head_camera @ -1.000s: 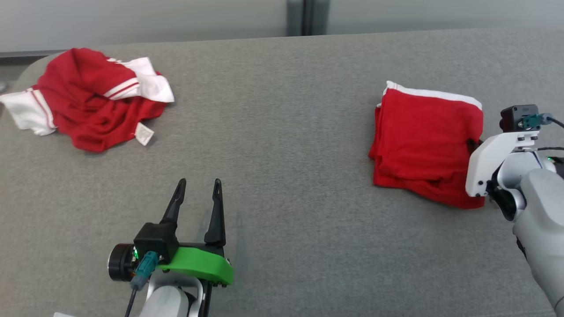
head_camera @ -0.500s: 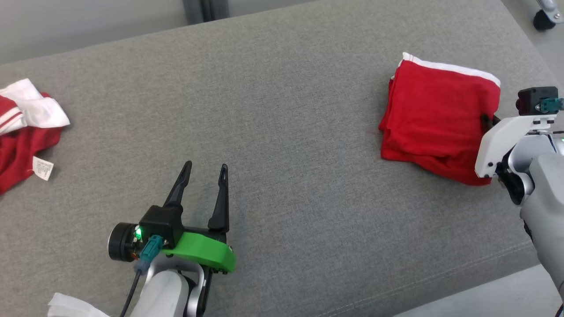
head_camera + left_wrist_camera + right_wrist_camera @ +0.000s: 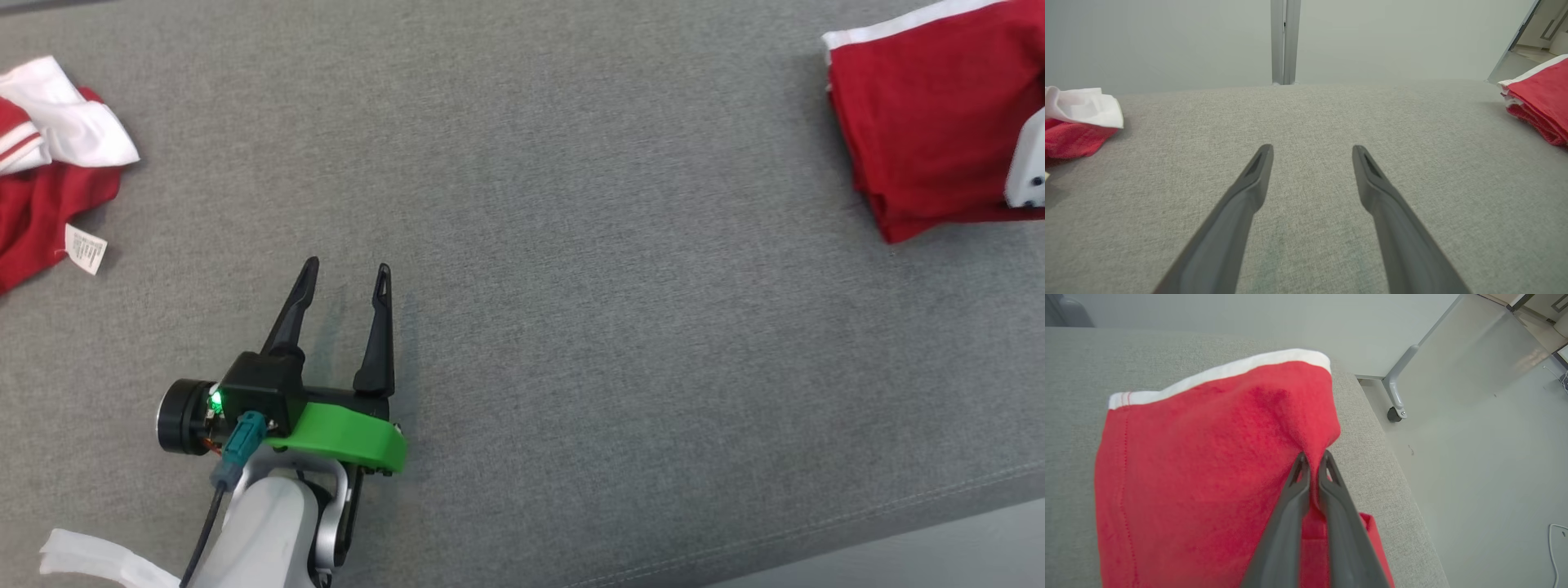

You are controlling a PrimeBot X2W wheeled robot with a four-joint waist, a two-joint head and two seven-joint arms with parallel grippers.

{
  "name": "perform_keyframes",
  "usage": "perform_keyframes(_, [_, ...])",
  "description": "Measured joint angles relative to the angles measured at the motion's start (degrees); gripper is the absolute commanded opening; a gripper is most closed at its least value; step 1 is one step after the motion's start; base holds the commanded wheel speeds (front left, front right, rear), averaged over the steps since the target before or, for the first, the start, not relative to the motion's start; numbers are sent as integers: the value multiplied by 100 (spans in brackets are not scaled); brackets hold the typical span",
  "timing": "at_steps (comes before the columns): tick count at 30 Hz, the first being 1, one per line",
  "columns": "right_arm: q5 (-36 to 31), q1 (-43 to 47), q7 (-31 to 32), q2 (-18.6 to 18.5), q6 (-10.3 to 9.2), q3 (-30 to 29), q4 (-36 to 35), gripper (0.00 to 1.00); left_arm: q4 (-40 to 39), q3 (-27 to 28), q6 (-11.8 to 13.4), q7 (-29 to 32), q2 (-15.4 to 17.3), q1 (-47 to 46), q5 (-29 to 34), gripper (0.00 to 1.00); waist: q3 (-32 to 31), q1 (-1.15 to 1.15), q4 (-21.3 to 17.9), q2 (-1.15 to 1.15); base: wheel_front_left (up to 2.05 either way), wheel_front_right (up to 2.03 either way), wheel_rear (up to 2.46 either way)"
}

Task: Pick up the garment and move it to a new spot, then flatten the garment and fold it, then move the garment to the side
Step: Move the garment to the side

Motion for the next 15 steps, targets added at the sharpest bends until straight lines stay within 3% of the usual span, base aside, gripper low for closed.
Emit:
perform_keyframes(10, [-463,-620,-188,-709,-1,-288,559,0,-231,10,92,42,107,-9,33,100,545,0,423,0,0,0,0])
perform_keyframes(12, [-616,-680,-325,-720,0,-386,616,37,-277,11,101,48,123,-10,38,100,653,0,470,0,0,0,0])
perform_keyframes(13, [-698,-703,-393,-740,0,-433,636,75,-293,9,111,48,130,-13,42,100,693,0,485,0,0,0,0])
perform_keyframes(14, [-801,-731,-442,-767,0,-499,662,100,-305,4,119,51,132,-16,43,100,736,0,500,0,0,0,0])
perform_keyframes(15, [-856,-750,-449,-778,-1,-570,682,100,-310,0,124,55,132,-23,43,100,768,0,511,0,0,0,0])
